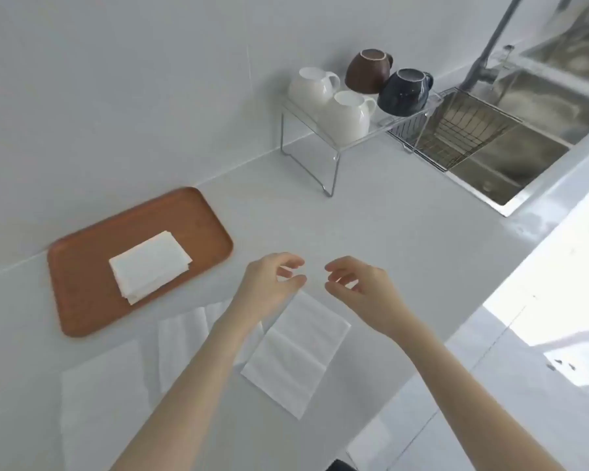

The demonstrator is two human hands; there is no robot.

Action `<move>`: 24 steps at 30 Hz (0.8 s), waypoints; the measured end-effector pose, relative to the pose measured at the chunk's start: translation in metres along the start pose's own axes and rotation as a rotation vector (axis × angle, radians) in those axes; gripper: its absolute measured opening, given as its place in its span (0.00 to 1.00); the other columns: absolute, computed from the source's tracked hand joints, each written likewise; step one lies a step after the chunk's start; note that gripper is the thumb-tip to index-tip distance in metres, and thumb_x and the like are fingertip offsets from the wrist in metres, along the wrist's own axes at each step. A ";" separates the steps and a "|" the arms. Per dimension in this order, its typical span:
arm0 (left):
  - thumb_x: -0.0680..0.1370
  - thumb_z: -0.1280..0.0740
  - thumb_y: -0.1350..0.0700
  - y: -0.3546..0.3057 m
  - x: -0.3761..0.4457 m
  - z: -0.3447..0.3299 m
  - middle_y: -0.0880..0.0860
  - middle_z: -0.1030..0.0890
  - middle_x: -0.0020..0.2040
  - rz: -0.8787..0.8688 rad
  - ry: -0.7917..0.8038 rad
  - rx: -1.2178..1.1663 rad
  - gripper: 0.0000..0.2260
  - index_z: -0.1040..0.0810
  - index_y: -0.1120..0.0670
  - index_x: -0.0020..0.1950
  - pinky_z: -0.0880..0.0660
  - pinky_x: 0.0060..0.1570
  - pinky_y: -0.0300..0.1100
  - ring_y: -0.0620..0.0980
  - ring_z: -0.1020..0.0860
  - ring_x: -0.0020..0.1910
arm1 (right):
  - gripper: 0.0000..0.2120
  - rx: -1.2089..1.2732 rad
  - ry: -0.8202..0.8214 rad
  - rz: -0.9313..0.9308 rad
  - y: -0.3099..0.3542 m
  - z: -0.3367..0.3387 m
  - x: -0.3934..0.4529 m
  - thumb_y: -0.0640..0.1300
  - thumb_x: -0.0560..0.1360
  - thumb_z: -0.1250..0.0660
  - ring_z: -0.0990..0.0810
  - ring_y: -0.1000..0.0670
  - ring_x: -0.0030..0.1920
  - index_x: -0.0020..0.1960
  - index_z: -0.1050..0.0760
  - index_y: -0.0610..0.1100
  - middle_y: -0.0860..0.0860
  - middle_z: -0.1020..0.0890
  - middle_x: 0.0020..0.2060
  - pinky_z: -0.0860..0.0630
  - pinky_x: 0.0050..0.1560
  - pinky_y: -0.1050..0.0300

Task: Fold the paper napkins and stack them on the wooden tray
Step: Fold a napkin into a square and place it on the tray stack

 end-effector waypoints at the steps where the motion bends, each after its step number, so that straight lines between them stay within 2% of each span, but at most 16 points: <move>1: 0.72 0.31 0.58 0.002 0.006 -0.009 0.52 0.19 0.54 -0.004 0.037 0.029 0.10 0.21 0.53 0.53 0.27 0.51 0.39 0.49 0.20 0.49 | 0.09 0.002 -0.021 -0.037 -0.012 0.001 -0.002 0.44 0.72 0.34 0.23 0.64 0.40 0.51 0.24 0.51 0.60 0.22 0.39 0.30 0.38 0.77; 4: 0.72 0.31 0.59 0.015 0.016 -0.027 0.52 0.18 0.53 0.007 0.104 0.122 0.09 0.20 0.53 0.52 0.26 0.49 0.39 0.48 0.21 0.48 | 0.07 -0.031 -0.056 -0.183 -0.045 -0.002 -0.009 0.41 0.71 0.34 0.24 0.59 0.37 0.49 0.22 0.48 0.57 0.22 0.37 0.29 0.37 0.72; 8: 0.71 0.32 0.61 0.033 0.027 -0.049 0.54 0.18 0.53 -0.007 0.175 0.266 0.10 0.20 0.54 0.51 0.25 0.54 0.44 0.51 0.21 0.48 | 0.08 -0.075 -0.091 -0.332 -0.081 -0.006 -0.021 0.40 0.71 0.34 0.24 0.53 0.36 0.49 0.21 0.44 0.53 0.22 0.36 0.25 0.41 0.56; 10: 0.71 0.33 0.62 0.041 0.032 -0.057 0.56 0.19 0.55 -0.035 0.208 0.369 0.12 0.21 0.55 0.54 0.27 0.55 0.44 0.53 0.22 0.51 | 0.08 -0.096 -0.090 -0.398 -0.095 -0.011 -0.025 0.41 0.71 0.34 0.23 0.50 0.38 0.49 0.22 0.44 0.52 0.22 0.37 0.24 0.42 0.53; 14: 0.72 0.34 0.61 0.050 0.037 -0.066 0.57 0.24 0.57 -0.062 0.233 0.533 0.16 0.25 0.54 0.60 0.29 0.56 0.47 0.56 0.26 0.57 | 0.08 -0.119 -0.067 -0.485 -0.109 -0.022 -0.031 0.42 0.70 0.33 0.23 0.47 0.38 0.49 0.23 0.43 0.51 0.24 0.37 0.24 0.40 0.53; 17: 0.73 0.34 0.61 0.052 0.037 -0.067 0.57 0.25 0.58 -0.074 0.222 0.573 0.16 0.26 0.54 0.60 0.29 0.55 0.47 0.56 0.27 0.59 | 0.07 -0.154 -0.073 -0.492 -0.110 -0.026 -0.031 0.41 0.70 0.33 0.23 0.46 0.39 0.47 0.23 0.42 0.50 0.24 0.37 0.23 0.41 0.51; 24: 0.72 0.34 0.62 0.054 0.036 -0.064 0.58 0.25 0.51 -0.049 0.199 0.509 0.05 0.21 0.57 0.46 0.29 0.46 0.45 0.56 0.26 0.52 | 0.05 -0.211 -0.085 -0.495 -0.109 -0.029 -0.029 0.40 0.70 0.36 0.23 0.47 0.39 0.44 0.23 0.43 0.51 0.22 0.37 0.25 0.38 0.54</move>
Point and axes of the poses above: each hand's wrist, its own x-axis towards the middle knuckle, its own z-axis out of the back of the hand, y = z × x, the point moved 10 cm from there along x, towards the middle knuckle
